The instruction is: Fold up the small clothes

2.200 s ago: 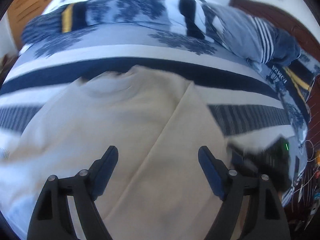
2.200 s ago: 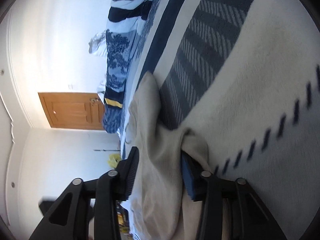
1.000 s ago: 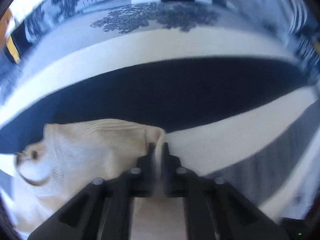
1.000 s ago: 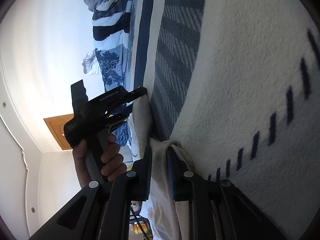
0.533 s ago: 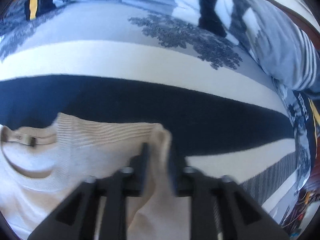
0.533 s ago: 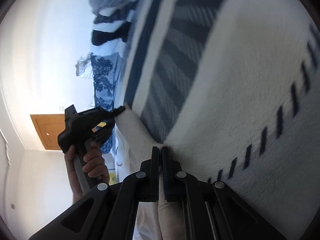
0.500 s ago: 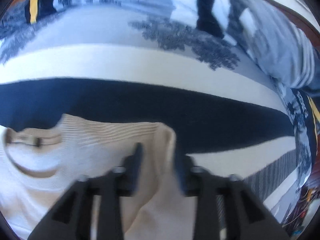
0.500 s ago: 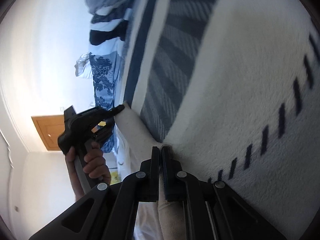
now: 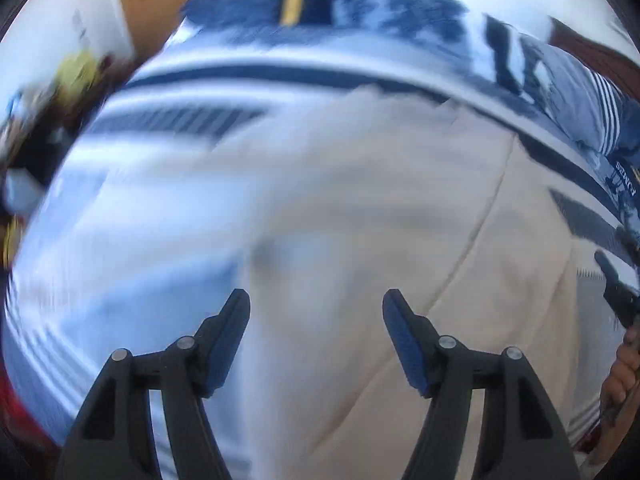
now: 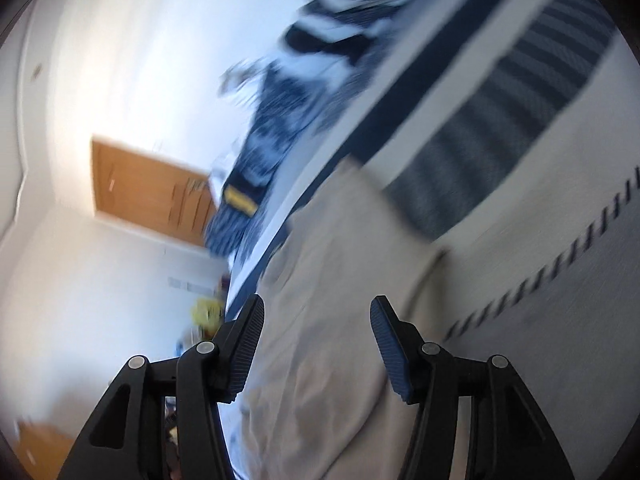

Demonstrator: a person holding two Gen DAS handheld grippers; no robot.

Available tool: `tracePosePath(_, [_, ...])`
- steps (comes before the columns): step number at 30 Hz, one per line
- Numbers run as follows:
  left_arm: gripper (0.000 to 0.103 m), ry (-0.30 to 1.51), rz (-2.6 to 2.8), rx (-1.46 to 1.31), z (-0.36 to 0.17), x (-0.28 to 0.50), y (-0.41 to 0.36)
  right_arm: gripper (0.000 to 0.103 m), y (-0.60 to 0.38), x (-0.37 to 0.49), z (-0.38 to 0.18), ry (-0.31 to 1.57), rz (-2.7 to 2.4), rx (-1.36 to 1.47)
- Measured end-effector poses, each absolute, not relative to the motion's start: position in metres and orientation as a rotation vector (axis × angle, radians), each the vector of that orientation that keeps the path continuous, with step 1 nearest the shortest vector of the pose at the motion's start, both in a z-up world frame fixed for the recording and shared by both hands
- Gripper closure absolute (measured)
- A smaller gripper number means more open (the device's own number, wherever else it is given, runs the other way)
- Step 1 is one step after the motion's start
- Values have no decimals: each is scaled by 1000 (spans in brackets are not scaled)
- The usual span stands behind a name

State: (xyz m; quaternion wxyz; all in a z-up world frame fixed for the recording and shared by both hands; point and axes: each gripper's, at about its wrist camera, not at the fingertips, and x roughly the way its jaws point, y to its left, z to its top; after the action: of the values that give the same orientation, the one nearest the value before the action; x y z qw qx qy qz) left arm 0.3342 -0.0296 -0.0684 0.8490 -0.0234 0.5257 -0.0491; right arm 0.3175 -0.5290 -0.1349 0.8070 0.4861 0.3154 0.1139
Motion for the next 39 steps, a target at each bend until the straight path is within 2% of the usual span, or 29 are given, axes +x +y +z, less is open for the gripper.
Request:
tracePosePath(3, [37, 1142, -103, -135, -91, 304, -1, 42, -494, 300, -133, 712, 328, 1030])
tracePosePath(4, [44, 1150, -116, -173, -98, 296, 6, 42, -477, 292, -136, 735, 354, 1045])
tracePosePath(6, [49, 1139, -158, -247, -106, 285, 12, 42, -448, 279, -143, 787, 389, 1060])
tracePosePath(10, [49, 1103, -273, -335, -121, 276, 2, 42, -378, 245, -161, 931, 449, 1037])
tracePosePath(14, [50, 1113, -310, -316, -134, 283, -10, 47, -311, 208, -180, 1072, 456, 996])
tracePosePath(16, [57, 1137, -355, -362, -142, 287, -13, 49, -294, 205, -185, 1109, 414, 952])
tracePosePath(17, [61, 1151, -375, -369, -145, 289, -15, 56, -288, 206, -188, 1131, 376, 937])
tracePosePath(18, [66, 1158, -383, -358, -146, 287, -15, 58, -282, 207, -190, 1138, 363, 945])
tracePosePath(19, [77, 1159, -374, -325, -147, 286, -18, 57, -277, 210, -191, 1140, 364, 955])
tracePosePath(20, [83, 1153, -357, -302, -148, 285, -16, 58, -268, 215, -192, 1152, 353, 938])
tracePosePath(21, [96, 1154, -350, -294, -150, 285, -18, 58, -261, 216, -194, 1166, 333, 917])
tracePosePath(22, [99, 1161, -373, -311, -151, 283, -17, 61, -255, 220, -196, 1181, 317, 906])
tracePosePath(23, [100, 1161, -383, -328, -150, 283, -15, 77, -246, 227, -198, 1202, 306, 898])
tracePosePath(25, [100, 1129, -425, -365, -135, 277, -7, 98, -232, 229, -200, 1229, 289, 858])
tracePosePath(30, [99, 1124, -452, -338, -122, 261, 7, 99, -217, 214, -169, 1160, 291, 760])
tracePosePath(33, [81, 1178, -369, -292, -140, 266, 10, 96, -205, 213, -175, 1204, 284, 738])
tracePosePath(35, [79, 1172, -371, -337, -137, 267, 20, 94, -200, 214, -183, 1242, 245, 688])
tracePosePath(36, [73, 1139, -368, -375, -131, 265, 31, 93, -201, 212, -184, 1244, 228, 705])
tracePosePath(37, [57, 1109, -359, -391, -126, 264, 40, 79, -202, 208, -182, 1230, 231, 730])
tracePosePath(38, [47, 1076, -337, -399, -122, 261, 50, 55, -203, 204, -174, 1201, 246, 749])
tracePosePath(39, [35, 1034, -292, -412, -116, 258, 65, 40, -202, 200, -166, 1179, 251, 743])
